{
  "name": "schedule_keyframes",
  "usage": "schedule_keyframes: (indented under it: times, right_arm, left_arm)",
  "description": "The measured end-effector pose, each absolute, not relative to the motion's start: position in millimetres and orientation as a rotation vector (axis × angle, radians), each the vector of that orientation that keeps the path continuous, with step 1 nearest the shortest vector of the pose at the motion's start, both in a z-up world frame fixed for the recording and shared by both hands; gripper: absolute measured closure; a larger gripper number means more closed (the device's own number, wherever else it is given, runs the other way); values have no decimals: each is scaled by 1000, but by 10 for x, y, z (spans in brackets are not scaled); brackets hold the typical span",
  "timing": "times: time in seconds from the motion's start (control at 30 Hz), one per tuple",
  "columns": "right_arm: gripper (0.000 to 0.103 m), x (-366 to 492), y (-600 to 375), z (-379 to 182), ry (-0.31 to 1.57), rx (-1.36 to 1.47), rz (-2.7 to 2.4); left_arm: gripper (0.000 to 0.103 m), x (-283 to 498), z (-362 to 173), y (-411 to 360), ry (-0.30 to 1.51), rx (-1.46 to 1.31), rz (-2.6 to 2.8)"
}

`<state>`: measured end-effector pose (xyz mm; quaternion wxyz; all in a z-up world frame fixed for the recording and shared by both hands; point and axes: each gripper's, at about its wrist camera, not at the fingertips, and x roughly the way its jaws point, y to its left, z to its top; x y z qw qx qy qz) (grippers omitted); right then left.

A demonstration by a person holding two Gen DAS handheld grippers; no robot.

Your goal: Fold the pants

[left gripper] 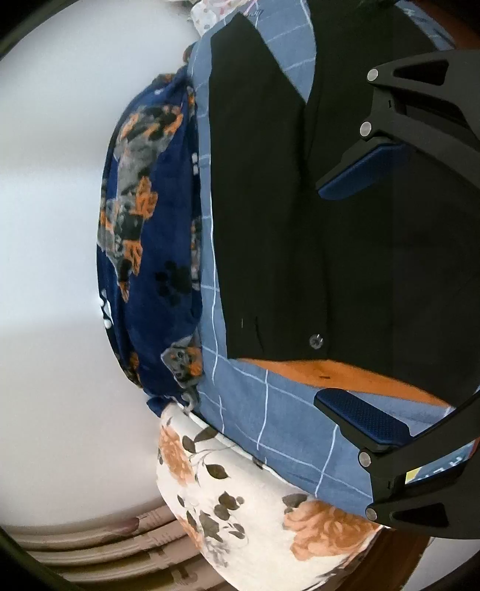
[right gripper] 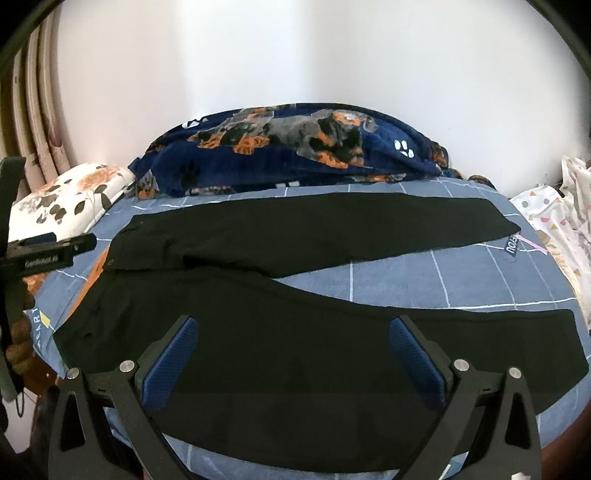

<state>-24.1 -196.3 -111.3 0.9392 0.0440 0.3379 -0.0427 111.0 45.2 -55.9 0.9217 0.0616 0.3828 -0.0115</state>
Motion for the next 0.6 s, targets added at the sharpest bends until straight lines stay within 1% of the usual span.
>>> schedule_keyframes:
  times: [0.13,0.17,0.23,0.3,0.33,0.6]
  right_arm:
    - [0,-223,-1963,-1169,697,91,-85]
    - [0,-222,-1963,-1179,697,92,-83]
    - [0,-222,-1960,-1181,695,93,-84]
    - [0,-209,-1965,-1186,698,93,-83]
    - [0,-223,-1962,-1192,699,94,-80]
    - [0,-57,-1841,-1271,739,67,-53]
  left_arm:
    - [3,1374,-659,732,834,47,-11]
    - [8,1439,-683,824,838,27,-10]
    - [14,1583,-729,987,837,18,3]
    - [18,1761,-785,1156,855,-16,-29]
    - [23,1821,-806,1206,859,-31,-46]
    - [24,2530,-1080,1512,951,-45,-115]
